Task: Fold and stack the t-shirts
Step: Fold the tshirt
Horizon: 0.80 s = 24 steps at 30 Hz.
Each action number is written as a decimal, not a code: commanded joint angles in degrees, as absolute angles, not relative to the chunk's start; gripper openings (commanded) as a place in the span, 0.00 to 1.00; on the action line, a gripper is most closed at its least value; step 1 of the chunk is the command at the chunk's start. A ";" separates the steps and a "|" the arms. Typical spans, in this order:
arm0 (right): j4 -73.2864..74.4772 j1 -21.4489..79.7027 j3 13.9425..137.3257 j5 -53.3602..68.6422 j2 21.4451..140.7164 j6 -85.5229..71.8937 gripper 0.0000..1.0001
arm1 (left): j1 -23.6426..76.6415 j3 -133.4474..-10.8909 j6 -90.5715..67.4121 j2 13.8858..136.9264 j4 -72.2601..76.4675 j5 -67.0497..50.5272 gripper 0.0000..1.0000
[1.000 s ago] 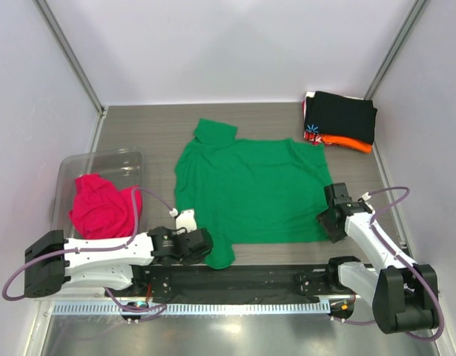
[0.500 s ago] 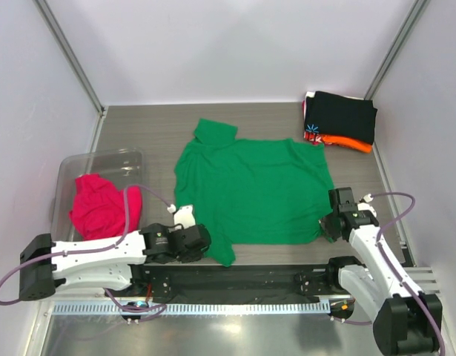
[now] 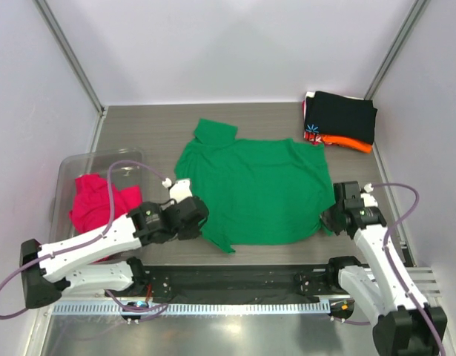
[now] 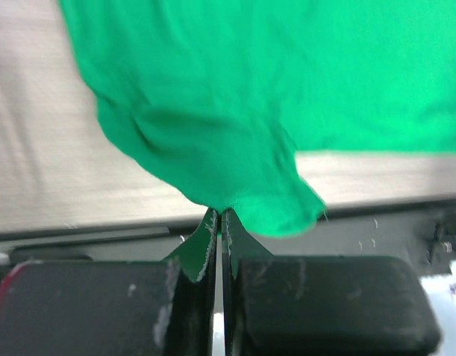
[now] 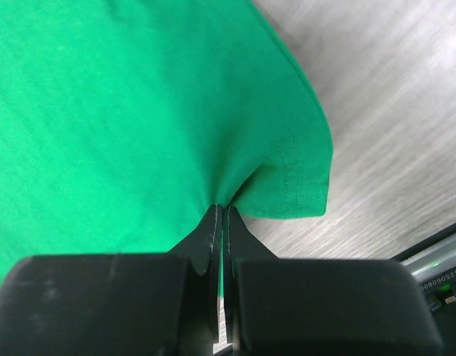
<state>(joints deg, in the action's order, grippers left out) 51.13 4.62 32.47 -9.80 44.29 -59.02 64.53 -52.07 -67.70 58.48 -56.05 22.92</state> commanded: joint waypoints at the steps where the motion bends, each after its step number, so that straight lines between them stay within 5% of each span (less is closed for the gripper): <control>1: 47.38 4.57 39.10 -9.66 49.90 -53.97 0.01 | 58.03 -57.46 -57.32 61.60 -56.78 24.17 0.00; 12: 41.93 4.40 56.24 -10.55 73.90 -46.85 0.01 | 37.29 -76.01 -38.33 78.30 -54.23 18.37 0.00; 24: 40.87 3.60 66.88 -12.57 91.49 -45.88 0.01 | 26.91 -94.38 -28.92 99.48 -54.84 13.54 0.00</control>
